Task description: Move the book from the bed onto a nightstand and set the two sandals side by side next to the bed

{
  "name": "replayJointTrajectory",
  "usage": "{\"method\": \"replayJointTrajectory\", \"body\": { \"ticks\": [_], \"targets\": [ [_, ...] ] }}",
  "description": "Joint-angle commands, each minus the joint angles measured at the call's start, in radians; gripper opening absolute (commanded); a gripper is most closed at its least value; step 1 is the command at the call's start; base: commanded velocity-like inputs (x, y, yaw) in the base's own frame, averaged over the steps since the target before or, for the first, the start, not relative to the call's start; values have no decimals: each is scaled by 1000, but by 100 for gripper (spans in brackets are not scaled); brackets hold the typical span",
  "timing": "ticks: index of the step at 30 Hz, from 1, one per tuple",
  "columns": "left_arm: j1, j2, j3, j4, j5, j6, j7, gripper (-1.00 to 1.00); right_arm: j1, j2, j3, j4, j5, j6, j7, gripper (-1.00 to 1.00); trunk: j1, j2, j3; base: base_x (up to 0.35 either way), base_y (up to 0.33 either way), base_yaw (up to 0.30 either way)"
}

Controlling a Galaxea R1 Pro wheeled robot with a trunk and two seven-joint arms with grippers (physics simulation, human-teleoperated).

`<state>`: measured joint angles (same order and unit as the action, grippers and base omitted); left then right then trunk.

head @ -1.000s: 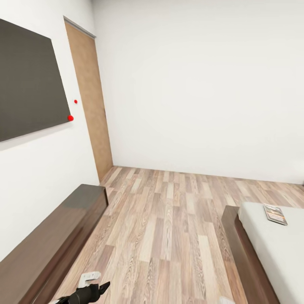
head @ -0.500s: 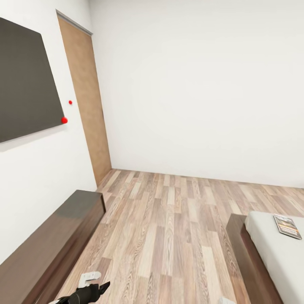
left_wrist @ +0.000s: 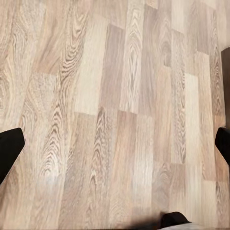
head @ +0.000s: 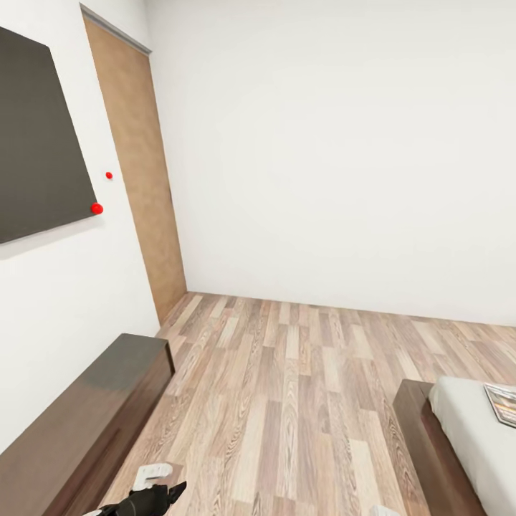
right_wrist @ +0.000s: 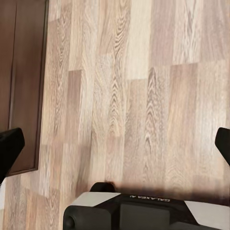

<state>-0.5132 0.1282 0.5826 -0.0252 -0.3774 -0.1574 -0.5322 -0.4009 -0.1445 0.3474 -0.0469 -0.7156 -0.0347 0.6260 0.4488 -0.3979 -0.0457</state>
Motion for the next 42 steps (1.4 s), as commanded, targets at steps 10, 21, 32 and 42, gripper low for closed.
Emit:
{"method": "replayJointTrajectory", "body": {
  "ticks": [10, 21, 32, 42],
  "targets": [
    [87, 8, -6, 2, -264, -50, 38, 100, -1, -3, 6, 2, -7, -4, 3, 100, 1, -2, -2, 329, 0, 0],
    [90, 4, -6, 4, -301, -57, 40, 100, -1, -26, 5, 6, -11, -4, 3, 100, 1, -2, -2, 325, 0, 0],
    [90, 2, -6, 4, -301, -56, 41, 100, -1, -30, 5, 6, -13, -5, 3, 100, 1, -2, -2, 325, 0, 0],
    [90, 2, -6, 4, -301, -56, 41, 100, -1, -29, 6, 6, -13, -5, 3, 100, 1, -2, -2, 325, 0, 0]
  ]
}}
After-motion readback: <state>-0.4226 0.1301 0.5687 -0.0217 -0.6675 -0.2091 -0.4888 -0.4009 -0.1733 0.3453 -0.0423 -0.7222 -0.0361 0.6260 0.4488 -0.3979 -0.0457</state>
